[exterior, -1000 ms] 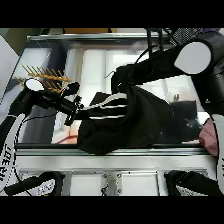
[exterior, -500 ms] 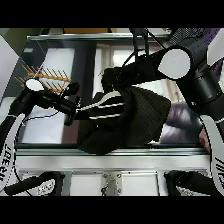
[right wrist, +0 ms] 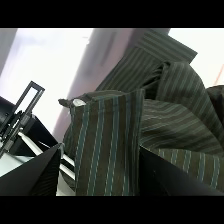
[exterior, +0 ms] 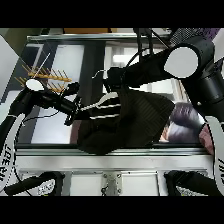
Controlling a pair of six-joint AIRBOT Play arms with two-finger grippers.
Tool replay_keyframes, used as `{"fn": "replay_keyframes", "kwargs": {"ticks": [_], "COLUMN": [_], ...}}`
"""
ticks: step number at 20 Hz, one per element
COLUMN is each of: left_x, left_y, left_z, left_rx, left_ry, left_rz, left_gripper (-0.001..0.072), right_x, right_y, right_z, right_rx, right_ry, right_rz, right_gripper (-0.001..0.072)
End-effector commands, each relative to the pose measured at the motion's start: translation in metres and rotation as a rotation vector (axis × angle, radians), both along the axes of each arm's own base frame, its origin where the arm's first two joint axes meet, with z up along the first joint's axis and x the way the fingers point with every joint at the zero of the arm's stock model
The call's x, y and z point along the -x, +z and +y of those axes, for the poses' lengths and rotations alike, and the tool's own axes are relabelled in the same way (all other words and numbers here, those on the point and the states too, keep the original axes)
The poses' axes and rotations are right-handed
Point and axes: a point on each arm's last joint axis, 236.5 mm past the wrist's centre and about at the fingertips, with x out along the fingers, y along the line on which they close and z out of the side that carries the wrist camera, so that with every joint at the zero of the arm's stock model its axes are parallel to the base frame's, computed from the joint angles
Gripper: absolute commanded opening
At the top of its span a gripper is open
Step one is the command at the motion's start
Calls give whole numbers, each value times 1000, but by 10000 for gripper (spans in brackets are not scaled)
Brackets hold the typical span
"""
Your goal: Fold the clothes and pants, and hang the long-sleeved shirts on hangers.
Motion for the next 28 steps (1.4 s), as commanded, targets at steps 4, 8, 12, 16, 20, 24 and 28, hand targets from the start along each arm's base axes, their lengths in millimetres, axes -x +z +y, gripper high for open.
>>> {"fn": "replay_keyframes", "kwargs": {"ticks": [4, 8, 12, 16, 20, 24, 28], "left_x": [0, 0, 0, 0, 0, 0, 0], "left_y": [-1, -1, -1, -1, -1, -1, -1], "left_z": [1, 1, 1, 1, 1, 1, 1], "left_rx": [-2, -3, -3, -3, -3, -3, -4], "left_ry": [0, 1, 1, 0, 1, 0, -1], "left_rz": [1, 1, 1, 1, 1, 1, 2], "left_gripper": [13, 12, 13, 13, 13, 13, 13], "right_x": [0, -9, -15, -4, 31, 24, 25], "right_y": [-5, 0, 6, 29, 45, 43, 41], "right_z": [-33, -60, -75, -80, -95, -111, -137], "right_rx": [55, 56, 48, 38, -21, 21, 12], "right_ry": [-48, -110, -147, 95, 409, 441, 597], "right_rz": [48, 50, 38, -90, -149, -202, -336], "right_gripper": [492, 492, 493, 633, 641, 641, 642]}}
